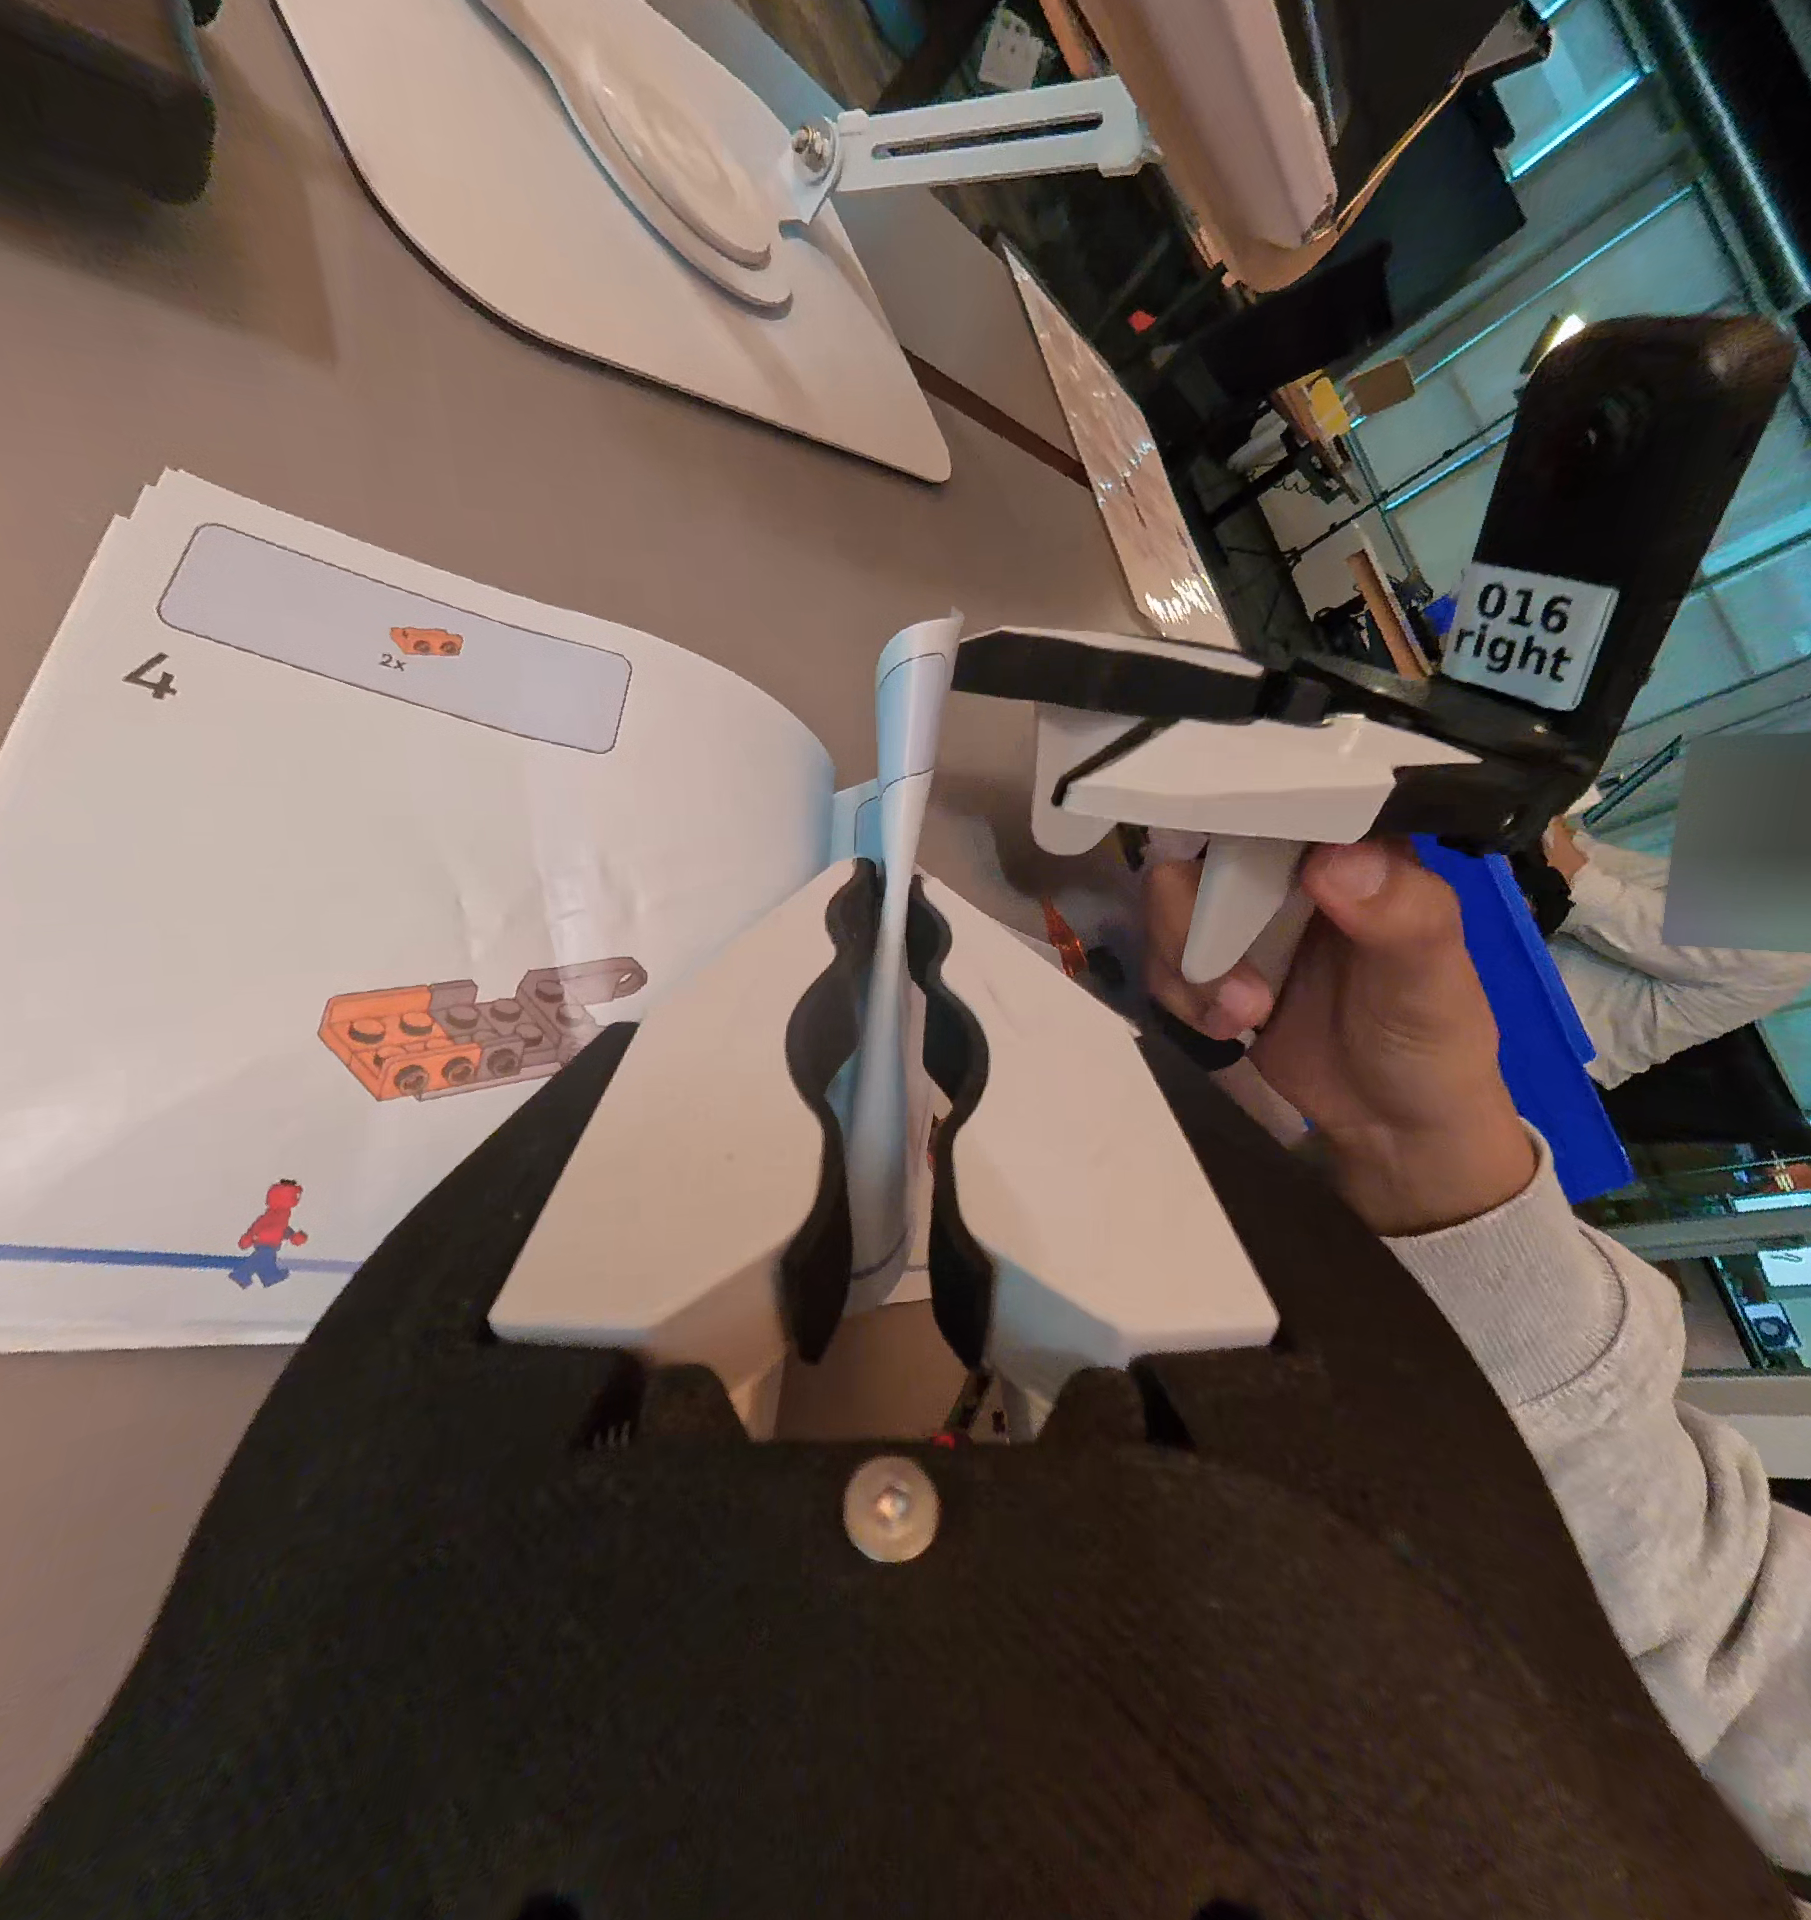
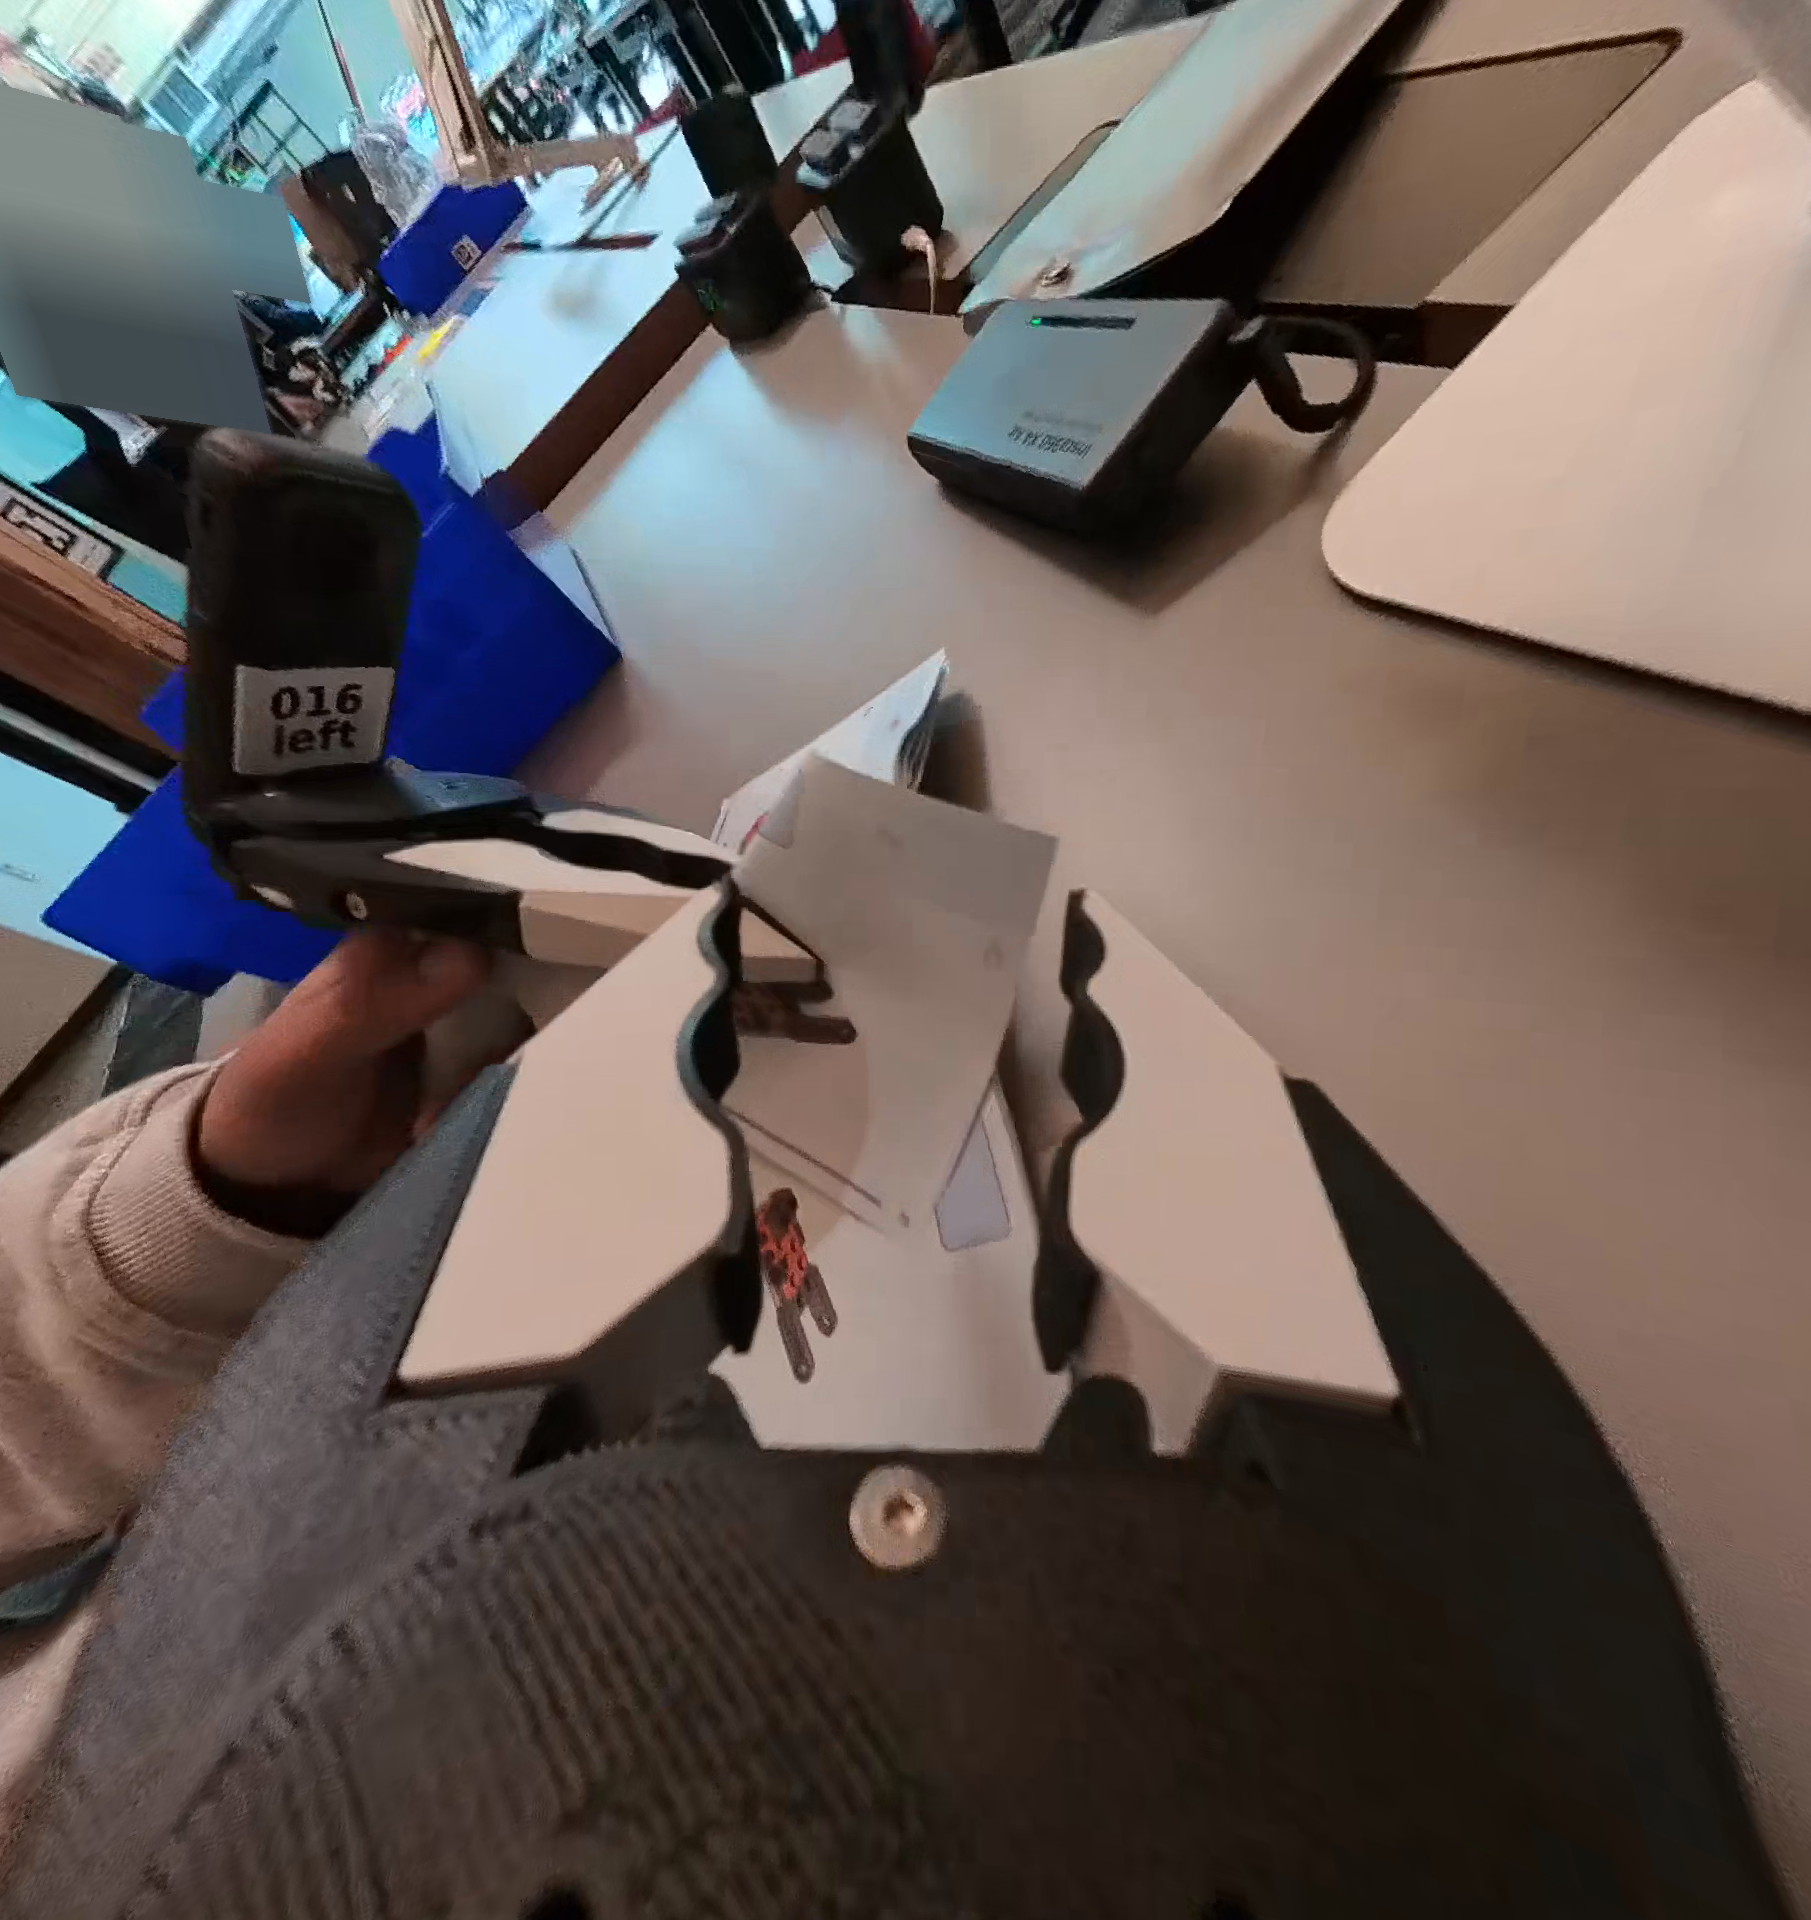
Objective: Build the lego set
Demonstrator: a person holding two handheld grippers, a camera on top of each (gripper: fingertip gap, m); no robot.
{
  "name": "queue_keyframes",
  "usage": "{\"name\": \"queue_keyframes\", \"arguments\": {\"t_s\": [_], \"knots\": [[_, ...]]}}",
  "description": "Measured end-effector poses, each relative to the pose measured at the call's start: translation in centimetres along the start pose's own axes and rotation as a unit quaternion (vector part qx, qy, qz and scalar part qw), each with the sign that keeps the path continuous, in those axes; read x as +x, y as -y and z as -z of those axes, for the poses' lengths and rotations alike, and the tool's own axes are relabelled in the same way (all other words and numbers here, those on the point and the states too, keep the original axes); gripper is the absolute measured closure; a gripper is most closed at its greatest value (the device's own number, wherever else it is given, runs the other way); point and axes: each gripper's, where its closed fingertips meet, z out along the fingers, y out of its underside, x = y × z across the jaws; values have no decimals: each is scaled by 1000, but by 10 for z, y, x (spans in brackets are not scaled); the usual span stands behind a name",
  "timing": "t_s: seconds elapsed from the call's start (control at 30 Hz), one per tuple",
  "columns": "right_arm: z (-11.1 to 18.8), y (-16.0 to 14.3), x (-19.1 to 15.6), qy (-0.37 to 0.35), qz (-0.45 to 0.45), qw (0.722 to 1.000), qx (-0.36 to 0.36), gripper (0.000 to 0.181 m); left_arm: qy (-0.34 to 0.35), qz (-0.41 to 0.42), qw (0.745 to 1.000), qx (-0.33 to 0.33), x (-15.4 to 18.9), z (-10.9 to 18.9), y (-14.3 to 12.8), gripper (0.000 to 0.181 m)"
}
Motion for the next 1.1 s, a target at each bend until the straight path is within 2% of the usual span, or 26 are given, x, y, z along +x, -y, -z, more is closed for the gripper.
{"name": "queue_keyframes", "arguments": {"t_s": [0.03,0.17,0.23,0.4,0.53,0.63,0.67,0.73,0.83,0.9,0.97,1.1], "knots": [[-1,0,-1,-1,4,1000,-9,126,1,0,1000,-3,-1,-1,-1,176],[1,-2,-8,12,15,1000,-17,170,-7,6,1000,2,-2,-2,1,161],[4,0,-14,42,-3,999,-4,178,-11,4,1000,8,0,1,4,154],[16,15,-31,125,-66,989,39,181,-7,-37,999,38,5,19,23,126],[22,29,-40,163,-110,978,69,180,-26,-130,990,58,30,40,41,102],[19,33,-42,167,-127,974,81,176,-76,-241,967,21,66,40,24,72],[17,34,-41,169,-134,973,83,174,-58,-281,958,-2,66,36,15,62],[15,35,-41,178,-152,968,89,168,23,-359,932,-49,46,25,-1,47],[13,37,-43,192,-172,962,93,163,156,-436,883,-79,9,15,-8,49],[11,36,-47,198,-162,963,87,157,212,-442,868,-77,-6,13,-4,70],[11,37,-53,207,-143,964,84,150,217,-425,875,-75,-11,14,-2,76],[12,39,-59,208,-114,967,91,145,256,-347,901,-38,-32,32,21,89]]}}
